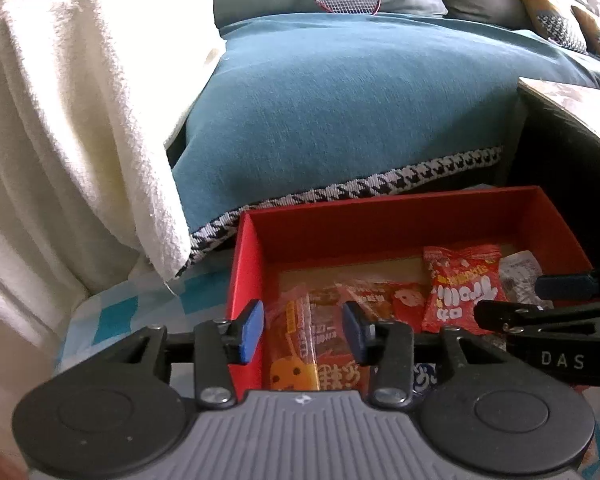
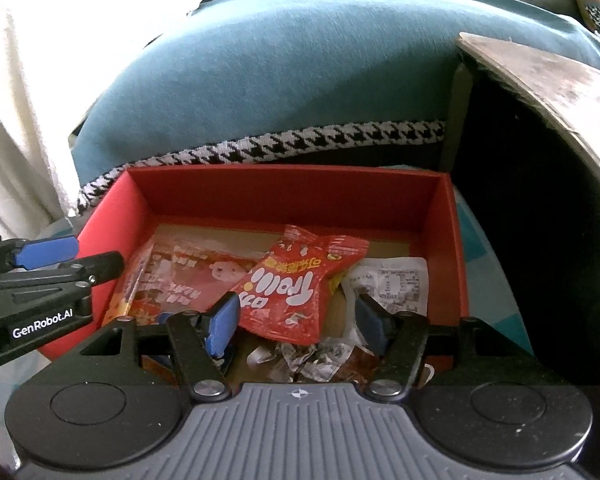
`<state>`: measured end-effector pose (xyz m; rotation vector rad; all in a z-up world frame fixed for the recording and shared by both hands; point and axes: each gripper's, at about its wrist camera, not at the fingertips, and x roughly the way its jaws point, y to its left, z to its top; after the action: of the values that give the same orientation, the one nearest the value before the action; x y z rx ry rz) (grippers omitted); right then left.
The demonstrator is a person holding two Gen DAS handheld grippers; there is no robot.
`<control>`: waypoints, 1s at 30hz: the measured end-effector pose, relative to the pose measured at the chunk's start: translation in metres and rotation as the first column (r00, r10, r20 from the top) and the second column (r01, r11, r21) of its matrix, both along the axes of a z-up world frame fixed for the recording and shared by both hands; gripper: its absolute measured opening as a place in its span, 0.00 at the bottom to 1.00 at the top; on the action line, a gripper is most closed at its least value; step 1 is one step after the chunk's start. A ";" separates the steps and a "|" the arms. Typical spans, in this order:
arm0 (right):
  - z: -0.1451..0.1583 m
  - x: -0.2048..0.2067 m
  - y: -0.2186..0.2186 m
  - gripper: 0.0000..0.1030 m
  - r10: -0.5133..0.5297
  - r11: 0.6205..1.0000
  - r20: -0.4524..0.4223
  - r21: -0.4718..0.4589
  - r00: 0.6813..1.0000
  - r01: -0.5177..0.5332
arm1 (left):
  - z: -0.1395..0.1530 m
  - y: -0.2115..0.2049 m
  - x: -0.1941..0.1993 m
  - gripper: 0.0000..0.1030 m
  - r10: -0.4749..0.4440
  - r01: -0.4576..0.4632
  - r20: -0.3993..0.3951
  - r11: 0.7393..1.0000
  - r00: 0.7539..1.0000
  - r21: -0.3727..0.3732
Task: Organize snacks
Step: 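Withdraw both open grippers from the box back toward the table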
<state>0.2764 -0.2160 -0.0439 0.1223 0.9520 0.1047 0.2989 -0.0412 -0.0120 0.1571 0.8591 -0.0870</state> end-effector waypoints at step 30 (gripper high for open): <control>0.033 -0.054 0.022 0.72 0.098 0.994 0.073 -0.052 0.993 -0.094 | 0.021 0.001 -0.072 0.46 -0.027 0.027 0.006 1.000 1.000 -0.002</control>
<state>0.2226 -0.1940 -0.0106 0.0277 0.8846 0.1740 0.2269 -0.0397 0.0090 0.1675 0.8514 -0.1129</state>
